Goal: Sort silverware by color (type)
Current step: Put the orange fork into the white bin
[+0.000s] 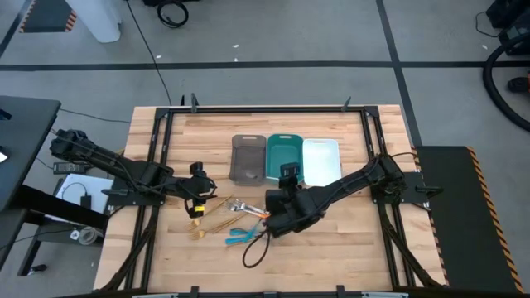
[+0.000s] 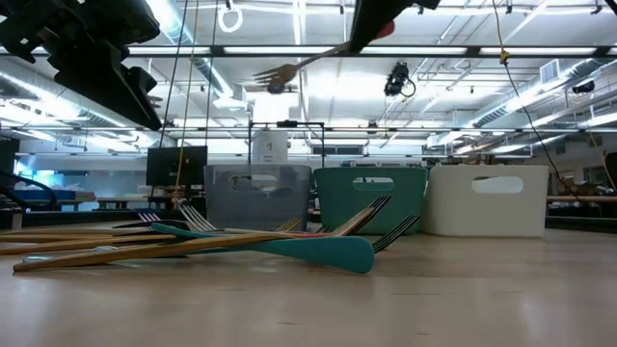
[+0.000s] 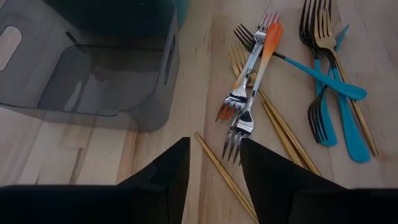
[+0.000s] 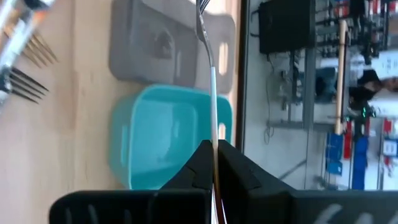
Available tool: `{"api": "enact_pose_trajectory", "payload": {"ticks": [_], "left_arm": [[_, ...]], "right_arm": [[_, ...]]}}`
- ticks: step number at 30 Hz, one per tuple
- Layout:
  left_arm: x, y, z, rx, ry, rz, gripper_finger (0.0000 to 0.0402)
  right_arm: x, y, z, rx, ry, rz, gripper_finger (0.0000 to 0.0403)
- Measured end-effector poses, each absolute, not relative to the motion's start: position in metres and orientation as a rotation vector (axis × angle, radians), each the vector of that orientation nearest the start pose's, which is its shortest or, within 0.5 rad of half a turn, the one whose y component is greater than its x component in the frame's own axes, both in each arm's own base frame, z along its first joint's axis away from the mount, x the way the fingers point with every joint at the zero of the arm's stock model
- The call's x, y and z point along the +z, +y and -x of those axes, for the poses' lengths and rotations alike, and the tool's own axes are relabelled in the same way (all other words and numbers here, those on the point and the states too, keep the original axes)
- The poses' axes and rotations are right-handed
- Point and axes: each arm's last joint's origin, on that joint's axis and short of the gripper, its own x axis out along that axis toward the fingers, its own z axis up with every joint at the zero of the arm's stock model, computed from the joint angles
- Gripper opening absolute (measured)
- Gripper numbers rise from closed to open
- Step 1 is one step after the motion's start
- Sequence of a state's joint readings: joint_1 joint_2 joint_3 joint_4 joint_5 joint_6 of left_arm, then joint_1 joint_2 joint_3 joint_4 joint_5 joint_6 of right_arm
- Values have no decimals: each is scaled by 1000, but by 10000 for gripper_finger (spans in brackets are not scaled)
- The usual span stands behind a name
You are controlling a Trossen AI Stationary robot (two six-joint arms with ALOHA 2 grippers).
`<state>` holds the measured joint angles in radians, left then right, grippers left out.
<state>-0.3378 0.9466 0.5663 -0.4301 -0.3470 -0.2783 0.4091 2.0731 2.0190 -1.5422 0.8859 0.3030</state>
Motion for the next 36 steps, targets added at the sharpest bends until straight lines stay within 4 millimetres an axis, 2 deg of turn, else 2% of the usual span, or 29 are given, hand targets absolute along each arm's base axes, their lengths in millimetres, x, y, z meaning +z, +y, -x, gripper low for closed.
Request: {"api": "enact_pose_trajectory", "payload": {"ticks": [5,10,15,21,28,36], "left_arm": [[214,-51,-174,114,753,-7,151],[214,-51,-174,116,754,-4,151],[213,-51,-174,116,755,-4,151],[214,-51,-175,113,742,-1,151],[214,-51,-175,112,741,-3,151],[215,-51,-175,112,741,-3,151]], "right_arm": [[301,126,-366,-582,1201,614,16],[321,111,-353,-608,1171,536,16],[336,92,-330,-662,1145,438,16],[343,68,-298,-757,1109,309,16],[337,47,-269,-859,1025,121,16],[310,35,-253,-889,1029,-48,16]]}}
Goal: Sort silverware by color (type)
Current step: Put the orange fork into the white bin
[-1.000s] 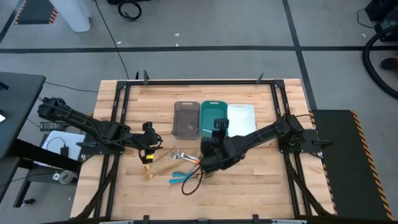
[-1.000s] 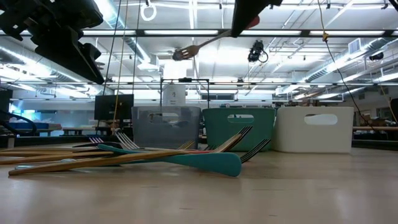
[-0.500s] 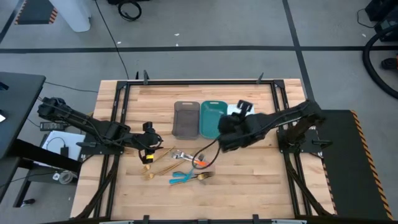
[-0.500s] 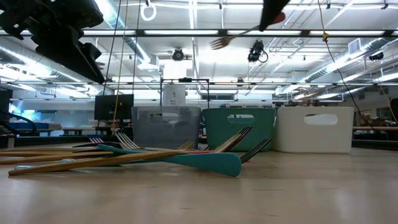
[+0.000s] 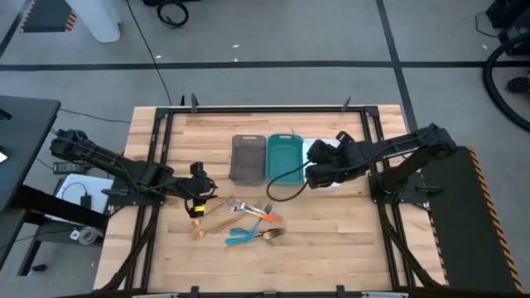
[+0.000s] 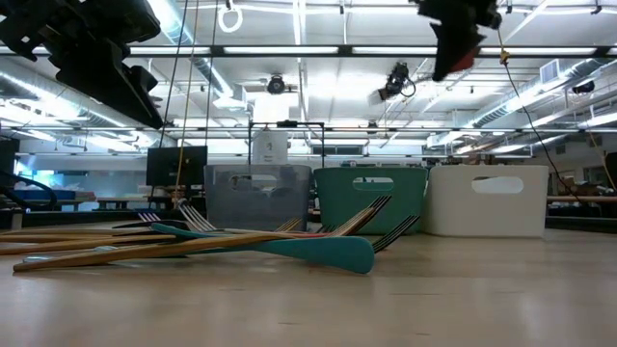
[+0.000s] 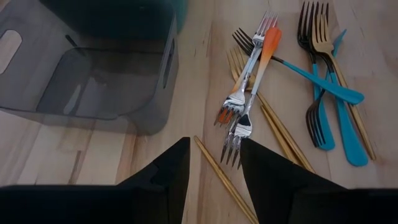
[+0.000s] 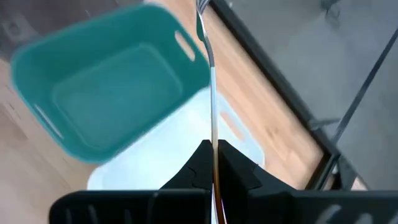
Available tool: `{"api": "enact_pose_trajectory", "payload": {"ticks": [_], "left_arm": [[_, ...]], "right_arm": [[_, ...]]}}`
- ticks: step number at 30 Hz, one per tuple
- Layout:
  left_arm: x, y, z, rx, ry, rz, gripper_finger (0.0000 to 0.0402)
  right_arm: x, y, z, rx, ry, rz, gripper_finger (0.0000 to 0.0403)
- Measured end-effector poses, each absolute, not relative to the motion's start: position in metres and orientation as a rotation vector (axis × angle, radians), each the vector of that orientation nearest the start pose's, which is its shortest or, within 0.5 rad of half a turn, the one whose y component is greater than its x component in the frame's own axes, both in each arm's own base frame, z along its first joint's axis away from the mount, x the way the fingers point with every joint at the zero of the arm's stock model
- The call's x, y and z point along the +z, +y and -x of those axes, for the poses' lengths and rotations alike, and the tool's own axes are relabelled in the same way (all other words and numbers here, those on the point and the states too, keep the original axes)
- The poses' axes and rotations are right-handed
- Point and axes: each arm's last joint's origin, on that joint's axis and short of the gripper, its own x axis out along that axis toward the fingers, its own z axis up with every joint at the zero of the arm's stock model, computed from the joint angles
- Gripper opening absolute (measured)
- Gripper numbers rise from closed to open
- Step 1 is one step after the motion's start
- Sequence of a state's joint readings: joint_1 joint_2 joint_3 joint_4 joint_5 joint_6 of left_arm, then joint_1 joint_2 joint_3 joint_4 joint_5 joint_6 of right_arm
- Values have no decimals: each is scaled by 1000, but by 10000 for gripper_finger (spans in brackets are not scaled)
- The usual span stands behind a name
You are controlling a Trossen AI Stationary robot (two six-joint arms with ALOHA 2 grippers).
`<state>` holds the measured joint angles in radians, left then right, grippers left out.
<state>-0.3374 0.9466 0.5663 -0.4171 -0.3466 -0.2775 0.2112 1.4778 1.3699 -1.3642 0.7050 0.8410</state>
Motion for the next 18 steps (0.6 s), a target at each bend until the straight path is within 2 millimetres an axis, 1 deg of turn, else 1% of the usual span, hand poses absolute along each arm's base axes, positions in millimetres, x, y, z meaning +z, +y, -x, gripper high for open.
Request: {"api": "enact_pose_trajectory", "payload": {"ticks": [7,18], "left_arm": [[215,-51,-175,112,740,-3,151],[215,-51,-175,112,740,-3,151]], "right_arm": [[285,27,-240,-959,1069,-106,16],[259,20,-223,-977,1054,-182,16]]}}
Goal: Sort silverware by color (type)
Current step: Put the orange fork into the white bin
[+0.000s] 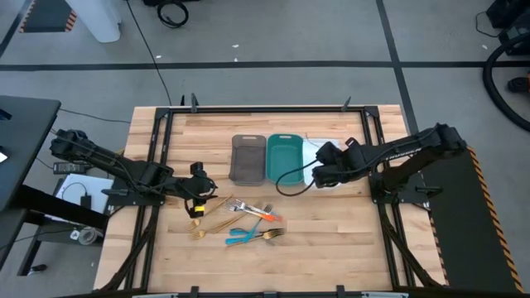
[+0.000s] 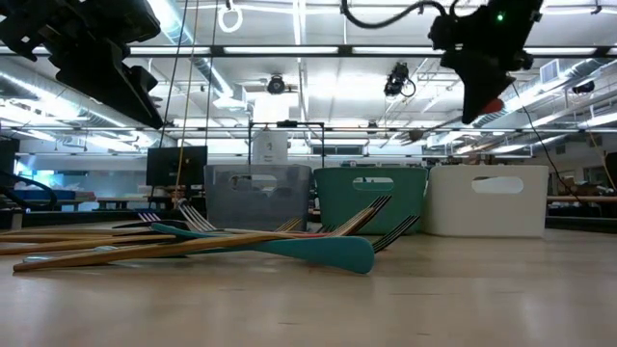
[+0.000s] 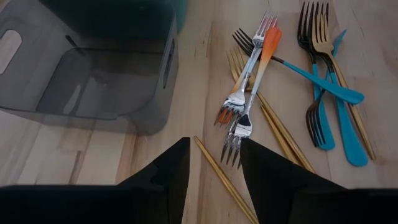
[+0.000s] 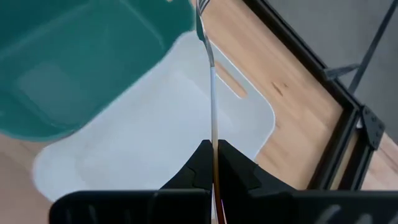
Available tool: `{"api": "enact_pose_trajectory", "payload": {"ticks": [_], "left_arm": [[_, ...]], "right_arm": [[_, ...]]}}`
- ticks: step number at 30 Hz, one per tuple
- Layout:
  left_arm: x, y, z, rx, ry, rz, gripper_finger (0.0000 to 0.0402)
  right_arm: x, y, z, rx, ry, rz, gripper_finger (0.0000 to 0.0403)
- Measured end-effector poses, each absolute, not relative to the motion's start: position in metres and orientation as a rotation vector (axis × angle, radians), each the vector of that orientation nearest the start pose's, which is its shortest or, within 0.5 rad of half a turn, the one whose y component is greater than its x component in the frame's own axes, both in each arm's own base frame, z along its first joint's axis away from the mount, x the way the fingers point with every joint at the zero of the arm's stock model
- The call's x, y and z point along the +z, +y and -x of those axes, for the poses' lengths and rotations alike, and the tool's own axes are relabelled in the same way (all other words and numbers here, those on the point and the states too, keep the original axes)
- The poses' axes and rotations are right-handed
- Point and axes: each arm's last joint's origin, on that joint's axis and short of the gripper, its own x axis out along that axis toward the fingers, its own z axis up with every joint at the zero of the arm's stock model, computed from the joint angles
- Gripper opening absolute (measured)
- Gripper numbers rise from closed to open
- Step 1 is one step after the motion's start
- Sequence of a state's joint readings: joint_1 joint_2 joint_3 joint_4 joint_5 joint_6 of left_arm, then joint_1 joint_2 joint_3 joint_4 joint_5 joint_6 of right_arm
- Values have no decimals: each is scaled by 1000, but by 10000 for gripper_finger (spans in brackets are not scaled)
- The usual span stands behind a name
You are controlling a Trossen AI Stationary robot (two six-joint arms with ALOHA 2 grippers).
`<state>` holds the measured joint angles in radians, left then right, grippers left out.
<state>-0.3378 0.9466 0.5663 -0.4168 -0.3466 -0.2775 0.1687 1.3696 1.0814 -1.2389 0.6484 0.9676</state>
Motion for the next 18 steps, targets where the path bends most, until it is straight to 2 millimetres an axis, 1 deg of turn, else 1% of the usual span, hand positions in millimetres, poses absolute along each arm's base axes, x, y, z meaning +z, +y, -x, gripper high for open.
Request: {"api": "enact_pose_trajectory", "payload": {"ticks": [6,12,18], "left_arm": [[215,-51,-175,112,740,-3,151],[215,-51,-175,112,740,-3,151],[215,-51,-175,112,740,-3,151]], "right_arm": [[242,16,-216,-956,1058,-234,16],[224,12,-214,-930,1065,-292,16],[217,11,-214,-925,1060,-307,16]]}}
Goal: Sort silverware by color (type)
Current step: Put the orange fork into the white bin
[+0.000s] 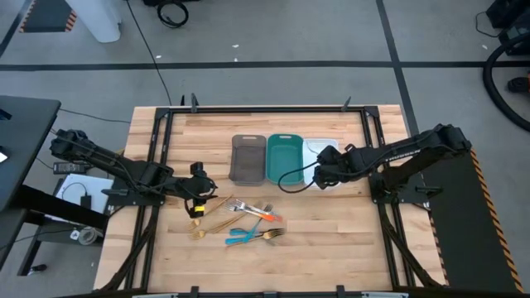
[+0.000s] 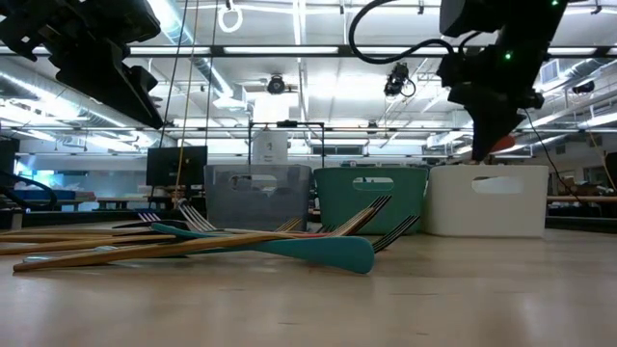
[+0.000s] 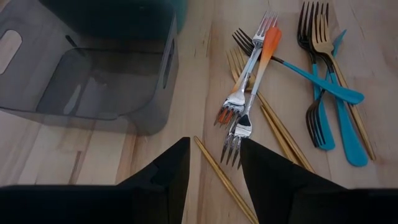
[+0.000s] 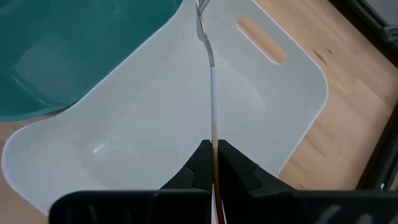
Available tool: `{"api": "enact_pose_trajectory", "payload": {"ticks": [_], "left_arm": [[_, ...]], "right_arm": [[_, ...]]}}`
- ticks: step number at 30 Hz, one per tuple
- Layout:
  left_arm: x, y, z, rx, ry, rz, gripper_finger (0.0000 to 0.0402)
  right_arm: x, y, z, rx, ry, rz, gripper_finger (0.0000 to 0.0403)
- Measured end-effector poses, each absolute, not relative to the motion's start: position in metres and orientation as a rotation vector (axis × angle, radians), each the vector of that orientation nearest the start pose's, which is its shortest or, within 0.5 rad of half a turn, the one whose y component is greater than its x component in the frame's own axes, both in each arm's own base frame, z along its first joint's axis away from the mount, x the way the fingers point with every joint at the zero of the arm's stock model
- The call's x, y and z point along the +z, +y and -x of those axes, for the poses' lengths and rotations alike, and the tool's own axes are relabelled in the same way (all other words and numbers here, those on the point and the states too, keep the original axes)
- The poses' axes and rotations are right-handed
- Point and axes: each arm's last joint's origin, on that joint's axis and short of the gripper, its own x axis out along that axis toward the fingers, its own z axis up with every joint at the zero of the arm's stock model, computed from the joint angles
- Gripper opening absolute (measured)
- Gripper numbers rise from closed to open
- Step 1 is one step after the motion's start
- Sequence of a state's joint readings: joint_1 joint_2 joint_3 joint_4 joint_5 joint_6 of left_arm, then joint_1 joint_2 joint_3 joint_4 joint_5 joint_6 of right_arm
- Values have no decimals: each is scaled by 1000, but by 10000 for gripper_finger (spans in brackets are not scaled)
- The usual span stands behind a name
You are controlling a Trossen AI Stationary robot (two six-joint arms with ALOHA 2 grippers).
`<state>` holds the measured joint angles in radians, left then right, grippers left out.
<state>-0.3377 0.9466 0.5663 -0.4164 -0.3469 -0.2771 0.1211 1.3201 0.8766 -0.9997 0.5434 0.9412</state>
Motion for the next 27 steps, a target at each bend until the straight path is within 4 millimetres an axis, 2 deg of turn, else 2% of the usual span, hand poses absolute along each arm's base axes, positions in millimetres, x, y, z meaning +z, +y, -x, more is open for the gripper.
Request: {"api": "enact_pose_trajectory", "payload": {"ticks": [18,27], "left_arm": [[215,-51,-175,112,740,-3,151],[215,-51,-175,112,740,-3,151]], "right_arm": [[184,10,-209,-913,1006,-345,16],[177,10,-208,-930,978,-365,16]]}}
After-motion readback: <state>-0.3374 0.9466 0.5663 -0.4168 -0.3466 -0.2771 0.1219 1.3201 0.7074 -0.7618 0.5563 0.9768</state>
